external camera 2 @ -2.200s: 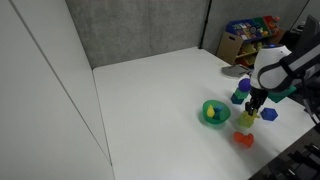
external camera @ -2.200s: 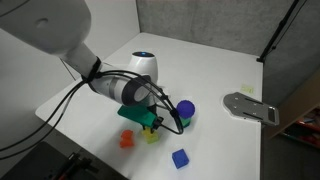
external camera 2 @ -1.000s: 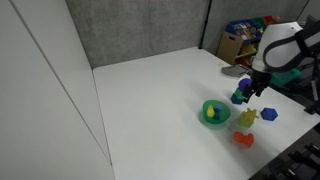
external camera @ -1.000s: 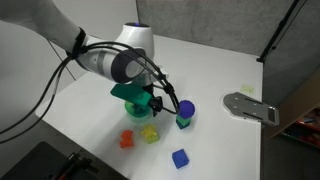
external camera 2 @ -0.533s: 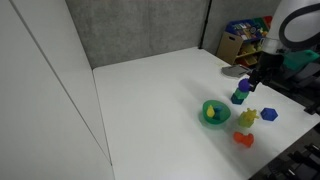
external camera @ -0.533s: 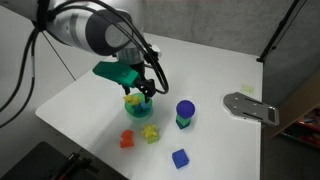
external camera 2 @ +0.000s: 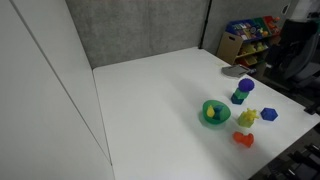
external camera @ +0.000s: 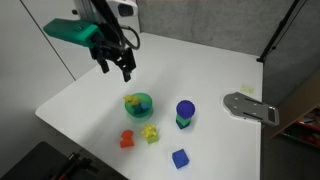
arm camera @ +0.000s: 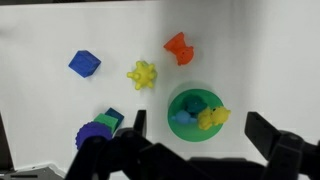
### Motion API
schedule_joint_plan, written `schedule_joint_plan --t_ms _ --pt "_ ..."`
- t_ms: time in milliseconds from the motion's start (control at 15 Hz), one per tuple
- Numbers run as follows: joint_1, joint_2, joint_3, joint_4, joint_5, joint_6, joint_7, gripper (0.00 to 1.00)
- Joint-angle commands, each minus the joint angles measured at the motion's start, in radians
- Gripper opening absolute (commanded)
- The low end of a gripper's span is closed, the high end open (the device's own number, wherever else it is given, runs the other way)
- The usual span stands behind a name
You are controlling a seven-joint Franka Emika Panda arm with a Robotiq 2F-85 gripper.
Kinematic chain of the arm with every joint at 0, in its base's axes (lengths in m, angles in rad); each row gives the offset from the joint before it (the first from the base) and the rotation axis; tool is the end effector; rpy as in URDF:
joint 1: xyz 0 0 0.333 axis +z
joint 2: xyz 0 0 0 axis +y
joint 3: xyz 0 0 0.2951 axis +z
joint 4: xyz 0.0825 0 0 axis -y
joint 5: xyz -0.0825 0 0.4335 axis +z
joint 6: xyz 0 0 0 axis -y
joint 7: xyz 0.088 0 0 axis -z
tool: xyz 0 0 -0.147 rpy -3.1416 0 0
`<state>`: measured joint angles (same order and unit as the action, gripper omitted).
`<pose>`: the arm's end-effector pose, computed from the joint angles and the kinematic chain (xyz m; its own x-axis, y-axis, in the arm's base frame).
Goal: Pick up the yellow toy from the table and put it on the lime green block
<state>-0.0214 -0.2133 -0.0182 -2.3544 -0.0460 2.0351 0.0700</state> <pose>0.4991 -0.0237 0.3188 0.9908 -0.0878 -0.1035 -0.0838 -0.9956 0.0422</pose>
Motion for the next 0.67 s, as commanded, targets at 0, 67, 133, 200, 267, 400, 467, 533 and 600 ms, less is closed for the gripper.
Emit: schedule_joint_plan --t_ms 0,67,133,200,267,400,467,533,600 --pt "0.004 -0.177 0.011 -0.061 0.002 -0.022 -0.007 1.0" --pt "0.003 -0.214 0.015 -0.078 -0.004 -0.006 -0.005 1.0" --pt "0.004 -0.243 0.016 -0.087 0.001 -0.003 -0.006 1.0" --pt "0.003 -0.27 0.019 -0.096 0.0 -0.003 -0.002 1.0" --pt "0.005 -0.292 0.018 -0.103 0.007 -0.006 -0.005 1.0" --pt "0.0 -0.256 0.019 -0.072 0.002 -0.025 -0.002 1.0" --pt "0.0 -0.272 0.019 -0.079 0.002 -0.025 -0.002 1.0" --pt "0.0 -0.274 0.019 -0.08 0.002 -0.025 -0.002 1.0" --pt "0.0 -0.271 0.019 -0.08 0.002 -0.025 -0.002 1.0"
